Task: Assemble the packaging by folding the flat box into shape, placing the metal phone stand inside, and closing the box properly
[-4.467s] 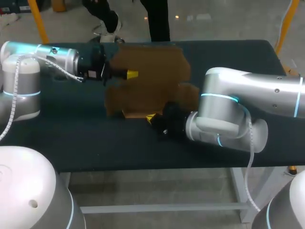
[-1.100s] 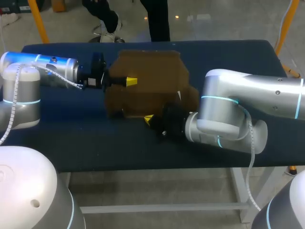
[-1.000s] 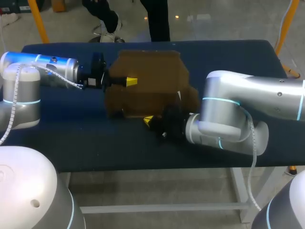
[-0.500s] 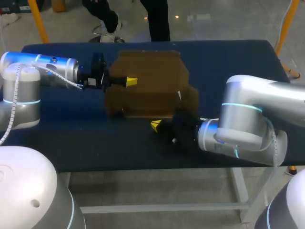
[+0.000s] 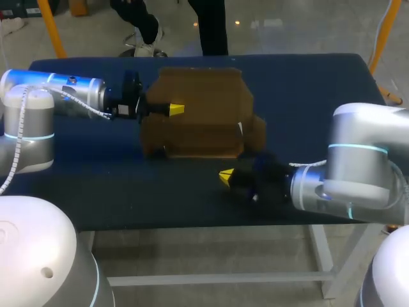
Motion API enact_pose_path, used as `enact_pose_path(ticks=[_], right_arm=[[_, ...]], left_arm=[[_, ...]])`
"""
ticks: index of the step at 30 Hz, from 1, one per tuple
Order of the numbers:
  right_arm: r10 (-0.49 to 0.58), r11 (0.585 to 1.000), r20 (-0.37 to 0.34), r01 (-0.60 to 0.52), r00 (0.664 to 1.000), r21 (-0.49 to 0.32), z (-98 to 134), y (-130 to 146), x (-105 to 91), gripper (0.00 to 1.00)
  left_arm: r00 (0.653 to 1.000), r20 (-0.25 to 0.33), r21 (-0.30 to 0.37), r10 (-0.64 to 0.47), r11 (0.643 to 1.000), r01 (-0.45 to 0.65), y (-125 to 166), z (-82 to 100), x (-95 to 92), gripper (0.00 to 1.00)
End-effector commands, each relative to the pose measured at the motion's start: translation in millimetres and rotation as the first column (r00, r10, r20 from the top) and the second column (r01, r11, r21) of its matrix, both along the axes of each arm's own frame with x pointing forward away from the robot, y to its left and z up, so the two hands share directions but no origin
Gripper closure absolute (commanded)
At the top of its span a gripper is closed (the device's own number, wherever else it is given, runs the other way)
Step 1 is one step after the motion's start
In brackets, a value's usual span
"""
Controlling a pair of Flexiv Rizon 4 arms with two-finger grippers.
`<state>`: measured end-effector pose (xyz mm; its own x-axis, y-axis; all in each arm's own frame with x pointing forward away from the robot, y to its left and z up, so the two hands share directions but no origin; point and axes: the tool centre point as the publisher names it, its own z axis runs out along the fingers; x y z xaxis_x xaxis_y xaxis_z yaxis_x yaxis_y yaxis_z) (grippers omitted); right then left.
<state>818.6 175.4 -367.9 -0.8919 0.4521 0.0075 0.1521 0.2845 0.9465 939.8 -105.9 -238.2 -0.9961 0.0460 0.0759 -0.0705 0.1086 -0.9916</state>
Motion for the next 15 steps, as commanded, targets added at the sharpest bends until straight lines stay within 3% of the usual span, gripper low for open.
enact_pose_path(ticks=[1,12,15], right_arm=[[0.052,0.999,-0.007,-0.052,0.999,0.001,17.1,-39.8,-23.0,0.96],[0.165,0.986,0.024,-0.164,0.986,-0.04,21.2,-90.2,-50.5,0.8],[0.195,0.98,0.025,-0.194,0.98,-0.052,21.0,-104.5,-50.3,0.66]], left_arm=[[1.0,-0.001,0.001,-0.005,1.0,0.005,1.2,-2.3,1.0,1.0],[1.0,-0.001,0.001,-0.005,1.0,0.005,1.2,-2.3,1.0,1.0],[1.0,-0.001,0.001,-0.005,1.0,0.005,1.2,-2.3,1.0,1.0]])
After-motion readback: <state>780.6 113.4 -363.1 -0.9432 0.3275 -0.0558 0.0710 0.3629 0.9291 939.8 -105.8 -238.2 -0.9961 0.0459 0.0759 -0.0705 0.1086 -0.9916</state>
